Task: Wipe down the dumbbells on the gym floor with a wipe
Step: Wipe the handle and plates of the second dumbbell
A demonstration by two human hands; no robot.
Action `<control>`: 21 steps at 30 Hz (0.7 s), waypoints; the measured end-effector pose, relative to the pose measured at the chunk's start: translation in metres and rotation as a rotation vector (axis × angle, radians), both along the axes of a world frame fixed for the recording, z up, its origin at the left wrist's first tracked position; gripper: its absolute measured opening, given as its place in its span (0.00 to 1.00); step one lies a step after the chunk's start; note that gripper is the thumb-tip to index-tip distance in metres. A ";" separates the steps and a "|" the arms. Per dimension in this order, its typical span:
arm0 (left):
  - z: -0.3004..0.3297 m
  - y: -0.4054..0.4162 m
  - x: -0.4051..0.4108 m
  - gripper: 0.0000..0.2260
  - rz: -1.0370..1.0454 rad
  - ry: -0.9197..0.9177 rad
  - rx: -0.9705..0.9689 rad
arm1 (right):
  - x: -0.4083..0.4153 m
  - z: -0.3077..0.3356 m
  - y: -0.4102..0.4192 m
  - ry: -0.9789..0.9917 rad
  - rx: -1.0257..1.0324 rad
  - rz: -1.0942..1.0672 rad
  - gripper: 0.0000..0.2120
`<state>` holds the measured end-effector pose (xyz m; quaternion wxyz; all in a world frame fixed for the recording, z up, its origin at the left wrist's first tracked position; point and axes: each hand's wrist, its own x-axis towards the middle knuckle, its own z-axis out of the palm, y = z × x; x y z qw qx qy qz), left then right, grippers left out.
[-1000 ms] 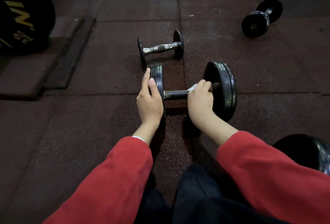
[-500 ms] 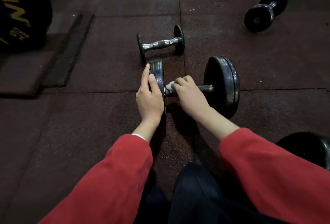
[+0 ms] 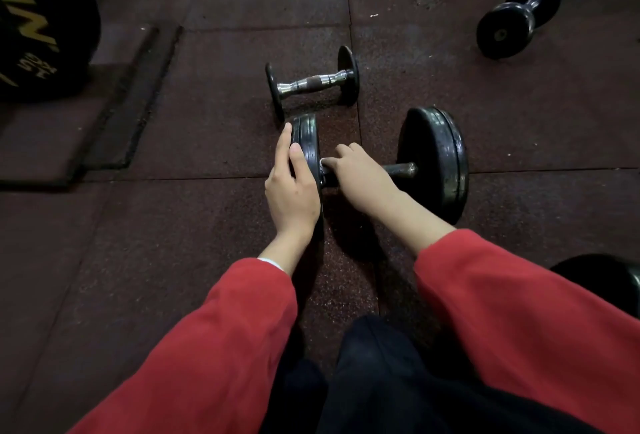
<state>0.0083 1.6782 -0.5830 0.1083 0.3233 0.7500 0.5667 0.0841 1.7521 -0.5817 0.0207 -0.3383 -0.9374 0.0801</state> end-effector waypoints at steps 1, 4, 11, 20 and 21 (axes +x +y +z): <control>0.000 0.000 0.000 0.22 -0.001 0.001 0.001 | 0.003 -0.004 -0.005 0.028 0.027 -0.006 0.16; -0.001 0.000 0.000 0.21 -0.002 -0.001 0.000 | 0.015 -0.015 -0.020 0.172 0.127 0.015 0.18; -0.001 0.000 -0.001 0.22 -0.006 0.011 0.008 | 0.057 -0.058 -0.017 0.205 0.502 0.204 0.14; -0.003 0.003 -0.002 0.20 -0.012 0.010 0.003 | 0.044 -0.037 -0.032 0.240 0.461 0.074 0.15; -0.003 0.003 -0.002 0.20 -0.013 0.013 0.006 | 0.042 -0.034 -0.032 0.251 0.463 0.066 0.15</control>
